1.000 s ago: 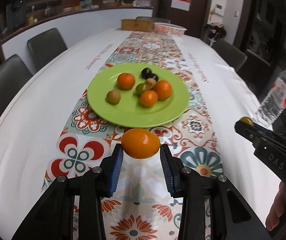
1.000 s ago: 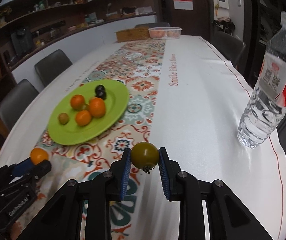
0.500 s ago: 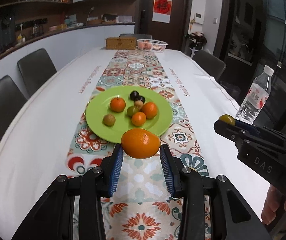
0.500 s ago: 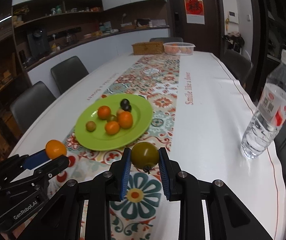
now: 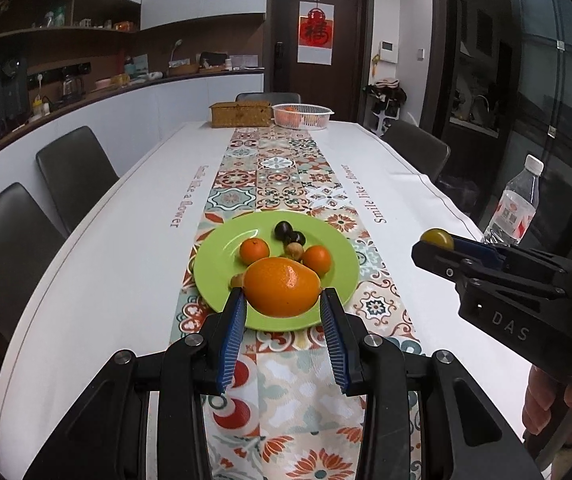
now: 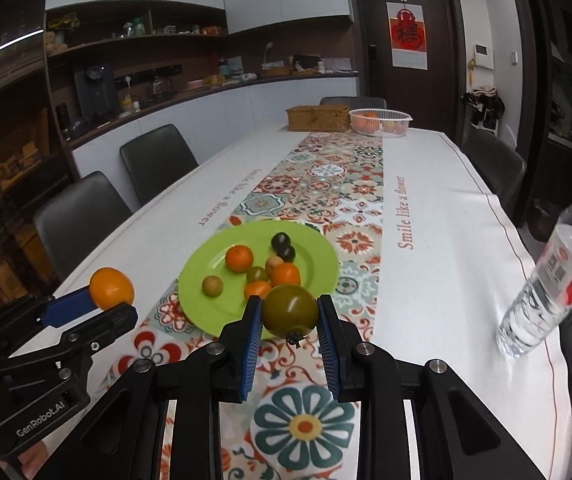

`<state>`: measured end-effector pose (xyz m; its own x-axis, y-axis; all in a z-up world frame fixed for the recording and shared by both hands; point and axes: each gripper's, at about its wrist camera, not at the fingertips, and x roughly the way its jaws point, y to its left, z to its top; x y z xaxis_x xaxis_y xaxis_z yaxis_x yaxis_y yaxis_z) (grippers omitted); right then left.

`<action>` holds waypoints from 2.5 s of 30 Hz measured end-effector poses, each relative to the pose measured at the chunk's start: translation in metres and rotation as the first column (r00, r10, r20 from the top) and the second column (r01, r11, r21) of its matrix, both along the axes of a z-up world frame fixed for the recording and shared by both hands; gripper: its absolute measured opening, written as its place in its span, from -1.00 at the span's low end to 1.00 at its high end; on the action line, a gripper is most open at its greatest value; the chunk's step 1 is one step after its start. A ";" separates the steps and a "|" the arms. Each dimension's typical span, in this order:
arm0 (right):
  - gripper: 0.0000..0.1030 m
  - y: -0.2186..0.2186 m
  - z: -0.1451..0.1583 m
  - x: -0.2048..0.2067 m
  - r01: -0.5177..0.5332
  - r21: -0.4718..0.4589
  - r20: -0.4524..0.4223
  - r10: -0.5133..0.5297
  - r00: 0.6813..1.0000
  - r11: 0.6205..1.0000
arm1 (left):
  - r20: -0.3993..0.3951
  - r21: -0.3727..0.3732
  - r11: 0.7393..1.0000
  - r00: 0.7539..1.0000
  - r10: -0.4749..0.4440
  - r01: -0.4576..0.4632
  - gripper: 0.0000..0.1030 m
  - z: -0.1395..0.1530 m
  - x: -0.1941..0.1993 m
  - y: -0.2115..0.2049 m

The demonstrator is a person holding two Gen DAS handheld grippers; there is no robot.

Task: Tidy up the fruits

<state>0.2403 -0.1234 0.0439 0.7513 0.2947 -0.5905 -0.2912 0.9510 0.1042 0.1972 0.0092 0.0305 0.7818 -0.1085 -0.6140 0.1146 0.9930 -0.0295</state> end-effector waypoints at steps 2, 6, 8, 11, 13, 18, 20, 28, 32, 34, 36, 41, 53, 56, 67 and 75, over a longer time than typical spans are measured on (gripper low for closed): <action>-0.45 0.003 0.001 0.005 -0.005 -0.009 0.002 0.005 1.000 1.000 | 0.004 0.009 1.000 1.000 -0.002 0.002 -0.27 0.001 0.004 0.001; -0.45 0.010 0.003 0.015 -0.018 -0.026 0.011 0.019 1.000 0.999 | 0.008 0.014 1.000 1.000 -0.005 0.005 -0.27 0.004 0.014 0.006; -0.45 0.013 0.003 0.020 -0.025 -0.031 0.010 0.026 1.000 0.999 | 0.004 0.012 1.000 1.000 -0.007 0.007 -0.27 0.004 0.020 0.008; -0.45 0.019 0.003 0.029 -0.035 -0.038 0.009 0.035 0.999 0.999 | 0.001 0.018 1.000 1.000 -0.006 0.006 -0.27 0.003 0.029 0.012; -0.45 0.023 0.002 0.035 -0.041 -0.043 0.013 0.042 0.999 0.998 | -0.003 0.025 1.000 1.000 -0.003 0.003 -0.27 0.001 0.035 0.014; -0.45 0.031 -0.003 0.050 -0.050 -0.049 0.006 0.050 0.999 0.998 | -0.023 0.022 1.000 1.000 0.001 0.000 -0.27 -0.007 0.051 0.021; -0.45 0.035 -0.005 0.056 -0.053 -0.049 0.002 0.053 0.999 0.997 | -0.033 0.019 1.000 0.999 0.000 0.000 -0.27 -0.011 0.057 0.024; -0.45 0.049 -0.019 0.088 -0.094 -0.057 -0.028 0.093 0.995 0.994 | -0.071 0.017 1.000 0.997 -0.006 0.007 -0.27 -0.031 0.087 0.036; -0.45 0.059 -0.030 0.105 -0.116 -0.059 -0.051 0.113 0.992 0.991 | -0.094 0.019 1.000 0.995 -0.021 0.023 -0.27 -0.039 0.101 0.041; -0.45 0.062 -0.035 0.111 -0.126 -0.058 -0.061 0.123 0.991 0.990 | -0.101 0.029 0.999 0.994 -0.032 0.036 -0.27 -0.043 0.107 0.042; -0.45 0.067 -0.041 0.120 -0.139 -0.061 -0.072 0.134 0.988 0.988 | -0.108 0.034 0.998 0.993 -0.052 0.056 -0.27 -0.047 0.113 0.043; -0.45 0.075 -0.054 0.136 -0.164 -0.066 -0.097 0.157 0.983 0.984 | -0.123 0.054 0.994 0.989 -0.087 0.094 -0.27 -0.056 0.126 0.043; -0.34 0.086 -0.073 0.164 -0.168 -0.059 -0.129 0.159 0.979 0.984 | -0.166 0.057 0.986 0.976 -0.143 0.154 -0.21 -0.073 0.143 0.046; -0.24 0.082 -0.073 0.163 -0.153 -0.056 -0.124 0.145 0.982 0.987 | -0.158 0.058 0.988 0.978 -0.132 0.143 -0.09 -0.072 0.141 0.047; -0.11 0.060 -0.051 0.127 -0.080 -0.066 -0.071 0.076 0.995 0.995 | -0.102 0.045 0.998 0.994 -0.043 0.047 -0.04 -0.046 0.108 0.052; 0.18 0.040 -0.020 0.074 -0.015 -0.061 0.008 0.016 1.000 0.998 | 0.027 0.063 0.997 0.999 0.043 -0.044 0.43 -0.011 0.062 0.048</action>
<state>0.3146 -0.0832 0.0239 0.7519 0.2701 -0.6014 -0.3066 0.9508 0.0437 0.2596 0.0574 0.0198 0.8002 -0.0352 -0.5987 0.0711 0.9968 0.0365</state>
